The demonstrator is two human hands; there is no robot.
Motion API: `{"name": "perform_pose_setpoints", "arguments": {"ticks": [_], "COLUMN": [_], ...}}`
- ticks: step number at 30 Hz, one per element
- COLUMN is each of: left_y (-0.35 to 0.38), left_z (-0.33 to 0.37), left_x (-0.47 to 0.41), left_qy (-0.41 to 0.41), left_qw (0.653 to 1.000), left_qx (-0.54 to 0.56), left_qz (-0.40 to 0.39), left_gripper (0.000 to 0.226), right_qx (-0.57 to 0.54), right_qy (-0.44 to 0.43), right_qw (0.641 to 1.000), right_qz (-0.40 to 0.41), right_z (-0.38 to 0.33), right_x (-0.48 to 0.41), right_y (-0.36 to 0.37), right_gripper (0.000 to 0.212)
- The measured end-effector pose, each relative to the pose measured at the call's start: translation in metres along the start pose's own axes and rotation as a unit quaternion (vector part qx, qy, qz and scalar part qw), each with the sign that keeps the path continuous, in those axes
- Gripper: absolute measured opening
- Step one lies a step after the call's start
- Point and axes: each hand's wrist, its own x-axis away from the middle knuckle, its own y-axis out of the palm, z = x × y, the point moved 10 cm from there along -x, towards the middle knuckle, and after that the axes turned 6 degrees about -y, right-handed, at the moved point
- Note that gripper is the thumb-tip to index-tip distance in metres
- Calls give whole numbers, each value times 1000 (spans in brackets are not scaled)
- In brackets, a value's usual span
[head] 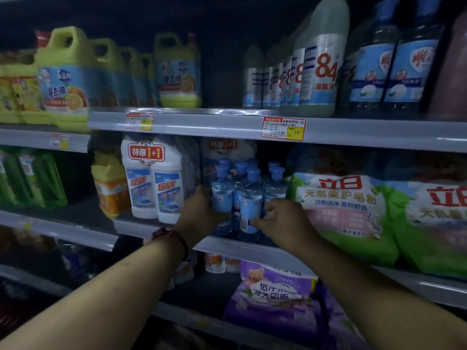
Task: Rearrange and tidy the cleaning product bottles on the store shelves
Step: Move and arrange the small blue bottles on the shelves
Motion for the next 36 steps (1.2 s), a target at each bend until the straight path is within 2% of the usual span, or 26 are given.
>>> {"name": "perform_pose_setpoints", "arguments": {"ticks": [4,6,9,13,17,20,23,29,33,36], "left_y": [12,15,16,20,29,33,27,21,27,29], "left_z": [-12,-17,-25,-37,-41,-40,-37,-36,-47,-41], "left_x": [-2,-3,-10,-16,-5,2,0,-1,-9,-6], "left_qy": [-3,5,8,-5,-3,-2,4,10,-16,-19], "left_qw": [999,998,996,985,977,973,982,991,977,967], "left_qx": [39,50,84,153,189,203,181,130,208,237], "left_qz": [27,24,-13,-77,-103,-108,-61,28,-45,-87], "left_gripper": [72,65,55,57,41,42,51,52,49,47], "right_qx": [26,15,6,69,127,49,-24,77,-7,-54], "right_qy": [-9,-4,-4,2,0,0,-1,-24,-33,-24], "right_qw": [999,999,998,994,987,996,995,988,996,995], "right_qz": [32,52,63,89,94,75,94,130,85,76], "right_z": [8,10,10,8,1,7,8,2,10,17], "right_x": [0,-1,-2,0,1,-1,-1,4,3,3], "right_y": [22,28,35,33,32,38,38,32,35,38], "right_gripper": [25,37,52,59,61,51,45,56,37,41]}}
